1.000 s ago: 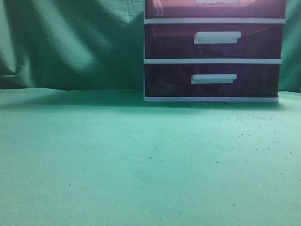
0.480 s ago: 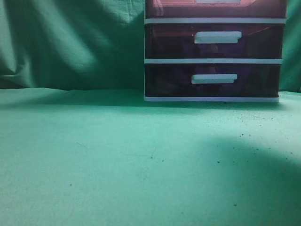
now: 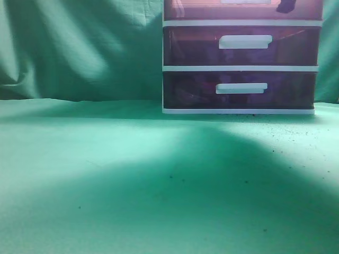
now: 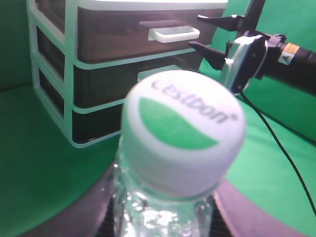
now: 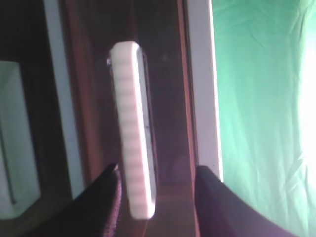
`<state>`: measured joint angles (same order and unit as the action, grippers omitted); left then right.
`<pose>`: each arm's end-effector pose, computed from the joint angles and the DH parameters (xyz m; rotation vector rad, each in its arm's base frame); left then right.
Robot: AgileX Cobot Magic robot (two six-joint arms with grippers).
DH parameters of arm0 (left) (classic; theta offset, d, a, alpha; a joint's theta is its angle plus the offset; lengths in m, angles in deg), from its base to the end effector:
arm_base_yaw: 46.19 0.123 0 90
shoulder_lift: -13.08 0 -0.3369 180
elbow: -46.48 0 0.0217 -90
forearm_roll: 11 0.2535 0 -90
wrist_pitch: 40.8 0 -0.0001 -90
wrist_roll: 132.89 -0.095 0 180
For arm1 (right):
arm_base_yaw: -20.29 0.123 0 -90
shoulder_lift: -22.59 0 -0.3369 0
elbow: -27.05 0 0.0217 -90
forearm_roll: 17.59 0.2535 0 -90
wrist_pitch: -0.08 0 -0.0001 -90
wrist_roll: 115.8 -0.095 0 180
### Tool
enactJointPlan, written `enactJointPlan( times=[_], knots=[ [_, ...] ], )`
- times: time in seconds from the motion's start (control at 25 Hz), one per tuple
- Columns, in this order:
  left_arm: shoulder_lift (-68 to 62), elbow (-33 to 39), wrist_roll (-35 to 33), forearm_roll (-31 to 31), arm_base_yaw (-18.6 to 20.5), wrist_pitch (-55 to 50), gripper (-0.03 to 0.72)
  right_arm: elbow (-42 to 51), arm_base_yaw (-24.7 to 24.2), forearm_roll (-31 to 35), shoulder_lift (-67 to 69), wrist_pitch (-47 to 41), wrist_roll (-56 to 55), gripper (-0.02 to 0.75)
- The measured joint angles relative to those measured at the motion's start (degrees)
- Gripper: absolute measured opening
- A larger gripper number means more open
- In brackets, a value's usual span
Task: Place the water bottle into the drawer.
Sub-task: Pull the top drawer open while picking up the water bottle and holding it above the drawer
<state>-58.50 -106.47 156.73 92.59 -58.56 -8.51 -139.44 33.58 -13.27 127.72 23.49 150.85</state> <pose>0.2093 -0.0963 0.4022 0.5203 1.8095 -0.7011 0.4049 0.0927 0.3369 -1.2848 1.1896 -0.9302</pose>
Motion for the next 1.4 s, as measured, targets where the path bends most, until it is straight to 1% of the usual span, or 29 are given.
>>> enactJointPlan(
  times=[0.2,0.4,0.6,0.76,0.8,0.84,0.92,1.08,1.4],
  knots=[
    [-0.9,0.0,0.0,0.0,0.0,-0.1,0.241,-3.8,0.0,-0.6,4.0,0.1,0.0,0.313],
    [-1.4,0.0,0.0,0.0,0.0,-0.2,0.241,-4.5,0.0,-0.7,6.5,0.2,0.0,0.313],
    [-1.4,0.0,0.0,0.0,0.0,-0.2,0.241,-4.6,0.0,-1.0,7.2,2.2,0.0,0.313],
    [-1.4,0.0,0.0,0.0,0.0,-0.2,0.241,-4.7,0.0,-1.2,7.2,4.0,0.2,0.097],
    [-1.4,0.0,0.0,0.0,0.0,-0.2,0.241,-4.7,0.1,-1.5,7.2,4.0,0.9,0.083],
    [-1.4,0.0,0.0,0.0,0.0,-0.2,0.241,-4.7,0.3,-1.5,7.2,4.0,1.6,0.095],
    [-1.4,0.0,0.0,0.0,0.0,-0.2,0.241,-4.7,0.5,-1.4,6.8,3.7,2.0,0.095],
    [-1.4,0.0,0.0,0.0,0.0,-0.2,0.241,-0.2,1.1,-1.3,2.6,2.7,2.0,0.095],
    [-1.4,0.0,0.0,0.0,0.0,-0.2,0.241,17.7,2.2,-2.2,-12.8,2.3,1.5,0.095]
  ],
)
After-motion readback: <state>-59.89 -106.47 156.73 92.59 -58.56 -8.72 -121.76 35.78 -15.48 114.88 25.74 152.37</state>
